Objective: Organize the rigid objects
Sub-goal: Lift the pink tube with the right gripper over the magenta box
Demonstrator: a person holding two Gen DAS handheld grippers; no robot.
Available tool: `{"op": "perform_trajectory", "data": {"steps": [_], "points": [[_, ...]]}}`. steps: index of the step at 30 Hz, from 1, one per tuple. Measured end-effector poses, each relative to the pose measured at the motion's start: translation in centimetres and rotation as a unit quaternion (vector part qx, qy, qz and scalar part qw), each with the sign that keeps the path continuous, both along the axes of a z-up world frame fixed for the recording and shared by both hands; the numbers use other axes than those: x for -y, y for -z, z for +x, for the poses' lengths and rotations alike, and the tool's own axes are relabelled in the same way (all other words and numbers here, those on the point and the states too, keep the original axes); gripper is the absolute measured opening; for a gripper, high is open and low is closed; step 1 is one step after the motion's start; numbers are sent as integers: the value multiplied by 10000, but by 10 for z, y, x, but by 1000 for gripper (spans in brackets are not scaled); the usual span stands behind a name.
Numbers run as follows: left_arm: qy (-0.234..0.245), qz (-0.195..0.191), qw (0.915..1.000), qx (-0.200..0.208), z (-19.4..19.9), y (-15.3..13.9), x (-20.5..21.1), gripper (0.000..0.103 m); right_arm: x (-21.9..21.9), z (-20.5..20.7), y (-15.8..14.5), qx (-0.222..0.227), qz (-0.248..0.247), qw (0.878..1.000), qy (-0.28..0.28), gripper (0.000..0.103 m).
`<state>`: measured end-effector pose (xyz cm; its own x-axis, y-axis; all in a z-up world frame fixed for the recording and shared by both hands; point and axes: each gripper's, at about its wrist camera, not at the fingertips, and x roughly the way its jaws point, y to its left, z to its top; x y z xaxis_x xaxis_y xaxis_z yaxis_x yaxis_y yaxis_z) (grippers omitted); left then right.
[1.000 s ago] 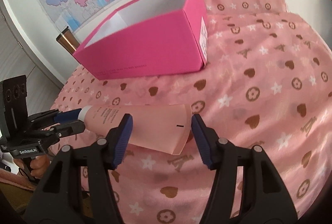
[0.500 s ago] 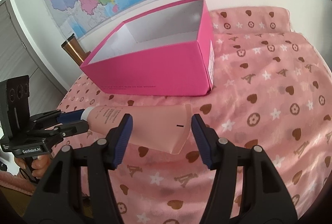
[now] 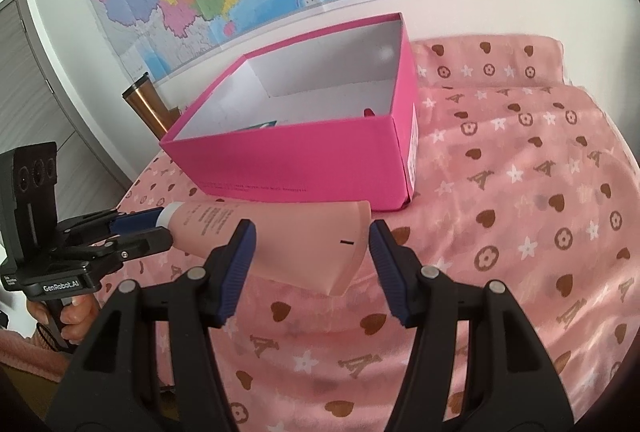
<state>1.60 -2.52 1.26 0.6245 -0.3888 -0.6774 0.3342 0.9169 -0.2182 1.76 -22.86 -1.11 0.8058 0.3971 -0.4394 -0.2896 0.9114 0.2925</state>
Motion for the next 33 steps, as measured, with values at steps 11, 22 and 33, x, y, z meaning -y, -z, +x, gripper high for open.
{"op": "perform_trajectory", "data": {"steps": [11,22,33], "points": [[-65,10,9998,194,8,-11,0,41,0,3,-13,191,-47,9998,10,61],[-86,30,9995,304,13,-16,0,41,1,7,-18,249,-47,9997,8,61],[-114,19,9992,378,15,-19,-2,41,0,9,-24,317,-95,9995,7,61]]}}
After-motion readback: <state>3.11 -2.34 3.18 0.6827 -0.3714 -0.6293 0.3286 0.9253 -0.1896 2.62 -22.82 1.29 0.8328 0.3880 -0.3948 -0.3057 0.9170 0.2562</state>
